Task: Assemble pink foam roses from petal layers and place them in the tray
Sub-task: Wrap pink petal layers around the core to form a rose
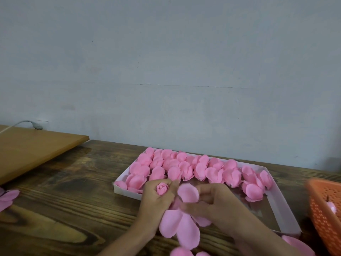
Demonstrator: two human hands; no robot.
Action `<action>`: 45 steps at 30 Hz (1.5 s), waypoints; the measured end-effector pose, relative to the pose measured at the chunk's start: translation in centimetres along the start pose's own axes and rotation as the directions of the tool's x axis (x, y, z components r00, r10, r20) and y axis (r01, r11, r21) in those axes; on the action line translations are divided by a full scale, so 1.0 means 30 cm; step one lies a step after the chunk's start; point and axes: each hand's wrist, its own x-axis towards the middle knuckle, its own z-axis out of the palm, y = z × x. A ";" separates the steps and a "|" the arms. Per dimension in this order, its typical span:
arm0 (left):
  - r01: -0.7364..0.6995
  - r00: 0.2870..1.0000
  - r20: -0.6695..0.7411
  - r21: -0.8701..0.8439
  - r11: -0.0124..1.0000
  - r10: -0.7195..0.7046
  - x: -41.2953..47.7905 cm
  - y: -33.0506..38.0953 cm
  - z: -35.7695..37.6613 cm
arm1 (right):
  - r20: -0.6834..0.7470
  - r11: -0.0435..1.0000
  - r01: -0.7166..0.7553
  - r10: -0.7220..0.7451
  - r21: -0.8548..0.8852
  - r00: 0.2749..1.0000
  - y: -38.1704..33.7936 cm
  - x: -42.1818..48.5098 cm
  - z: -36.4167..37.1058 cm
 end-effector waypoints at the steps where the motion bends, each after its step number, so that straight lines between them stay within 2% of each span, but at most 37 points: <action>1: 0.005 1.000 -0.023 0.004 1.000 -0.005 0.002 0.002 0.001 | -0.036 1.000 0.005 -0.005 0.019 0.999 0.005 0.003 0.000; 3: 0.027 0.994 -0.106 0.000 1.000 -0.027 0.009 0.009 0.000 | -0.114 0.998 0.013 -0.007 0.058 0.993 0.012 0.007 0.001; 6: 0.059 0.975 -0.206 -0.113 0.992 -0.082 0.014 0.028 -0.006 | -0.184 0.994 0.034 -0.015 0.103 0.983 0.019 0.008 0.002; 9: 0.084 0.965 -0.221 -0.240 0.967 -0.139 0.008 0.059 -0.001 | -0.253 0.987 0.058 -0.018 0.151 0.967 0.026 0.004 0.009; 12: 0.066 0.965 -0.228 -0.279 0.958 -0.133 -0.006 0.091 0.019 | -0.291 0.985 0.024 0.026 0.169 0.956 0.040 0.007 0.025; 16: 0.035 0.978 -0.190 -0.257 0.966 -0.086 -0.032 0.118 0.039 | -0.180 0.981 -0.022 0.057 0.192 0.982 0.053 0.005 0.051; 19: 0.069 0.984 -0.144 -0.233 0.970 -0.105 -0.044 0.114 0.045 | -0.145 0.982 -0.030 0.058 0.188 0.988 0.060 0.005 0.064; 24: 0.124 0.987 -0.074 -0.245 0.962 -0.146 -0.043 0.096 0.046 | -0.150 0.982 -0.045 0.074 0.184 0.986 0.073 0.012 0.077; 36: 0.134 0.987 -0.058 -0.243 0.961 -0.153 -0.045 0.093 0.052 | -0.170 0.985 -0.002 0.032 0.174 0.985 0.060 0.009 0.080; 41: 0.120 0.989 -0.068 -0.184 0.976 -0.135 -0.046 0.100 0.051 | -0.169 0.986 0.083 -0.058 0.147 0.984 0.065 0.011 0.082; 45: 0.164 0.986 0.029 -0.261 0.951 -0.162 -0.049 0.110 0.054 | -0.225 0.973 0.115 -0.068 0.202 0.972 0.093 0.024 0.090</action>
